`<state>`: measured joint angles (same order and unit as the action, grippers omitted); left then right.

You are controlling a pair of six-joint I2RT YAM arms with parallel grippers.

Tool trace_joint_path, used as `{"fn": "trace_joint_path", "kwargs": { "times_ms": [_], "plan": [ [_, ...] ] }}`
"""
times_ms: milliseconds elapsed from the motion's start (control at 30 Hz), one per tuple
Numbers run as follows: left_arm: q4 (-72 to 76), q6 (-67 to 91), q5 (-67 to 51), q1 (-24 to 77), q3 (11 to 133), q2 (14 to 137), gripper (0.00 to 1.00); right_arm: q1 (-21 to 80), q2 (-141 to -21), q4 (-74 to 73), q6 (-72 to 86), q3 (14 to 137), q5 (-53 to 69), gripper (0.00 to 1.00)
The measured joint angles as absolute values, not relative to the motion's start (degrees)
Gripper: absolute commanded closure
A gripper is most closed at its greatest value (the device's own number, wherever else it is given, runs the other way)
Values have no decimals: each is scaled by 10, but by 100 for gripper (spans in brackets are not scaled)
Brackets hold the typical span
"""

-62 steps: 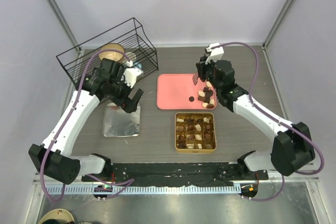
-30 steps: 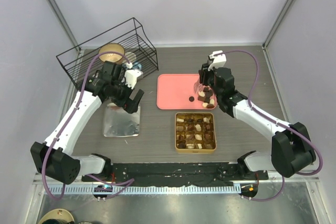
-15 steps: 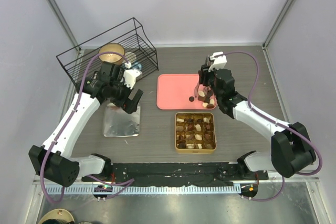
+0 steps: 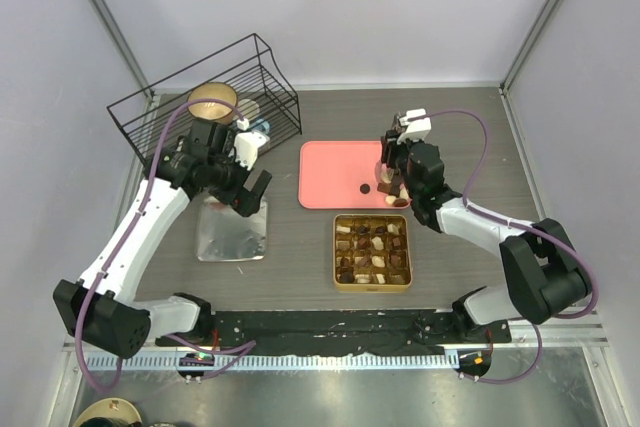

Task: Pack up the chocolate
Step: Pick up the fake chocolate from the plate.

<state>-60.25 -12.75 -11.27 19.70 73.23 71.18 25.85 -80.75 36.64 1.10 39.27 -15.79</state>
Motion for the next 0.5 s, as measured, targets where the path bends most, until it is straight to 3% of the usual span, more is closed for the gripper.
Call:
{"fn": "trace_joint_path", "kwargs": {
  "times_ms": [500],
  "plan": [
    [-603, -137, -109, 197, 732, 706, 0, 258, -810, 356, 8, 393, -158, 59]
  ]
}}
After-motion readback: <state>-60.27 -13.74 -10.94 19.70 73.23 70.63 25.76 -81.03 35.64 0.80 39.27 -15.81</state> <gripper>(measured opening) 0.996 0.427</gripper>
